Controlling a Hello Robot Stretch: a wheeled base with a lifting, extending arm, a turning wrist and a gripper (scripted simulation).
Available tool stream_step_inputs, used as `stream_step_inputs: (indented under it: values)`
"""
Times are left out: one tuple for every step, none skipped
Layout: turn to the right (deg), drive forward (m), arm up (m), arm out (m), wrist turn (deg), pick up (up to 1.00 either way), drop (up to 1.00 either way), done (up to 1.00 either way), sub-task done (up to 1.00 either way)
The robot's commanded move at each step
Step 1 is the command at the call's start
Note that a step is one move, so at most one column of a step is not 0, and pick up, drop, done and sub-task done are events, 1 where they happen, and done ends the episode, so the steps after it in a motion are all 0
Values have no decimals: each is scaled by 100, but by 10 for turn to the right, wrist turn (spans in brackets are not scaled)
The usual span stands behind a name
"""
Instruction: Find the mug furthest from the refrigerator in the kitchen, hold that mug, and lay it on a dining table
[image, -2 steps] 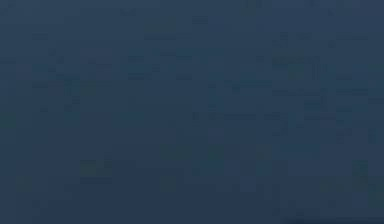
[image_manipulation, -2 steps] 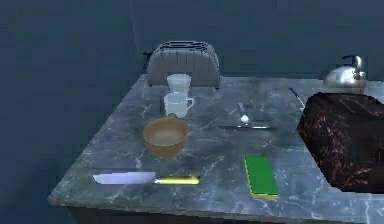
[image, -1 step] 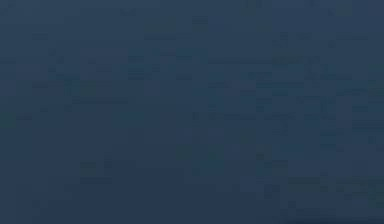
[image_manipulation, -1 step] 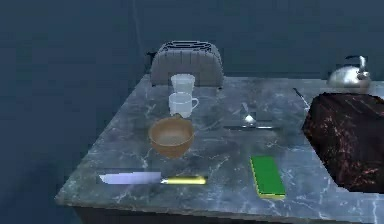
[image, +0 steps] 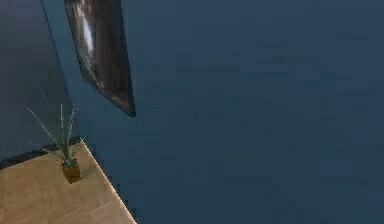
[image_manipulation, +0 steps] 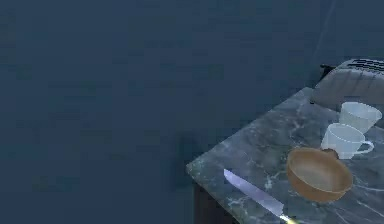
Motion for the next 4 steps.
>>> stream_step_inputs:
  values:
    - [-450, 0, 0, 0, 0, 0, 0, 0, 0]
    - [-450, 0, 0, 0, 0, 0, 0, 0, 0]
    - [-300, 0, 0, 0, 0, 0, 0, 0, 0]
    - [0, 10, 0, 0, 0, 0, 0, 0, 0]
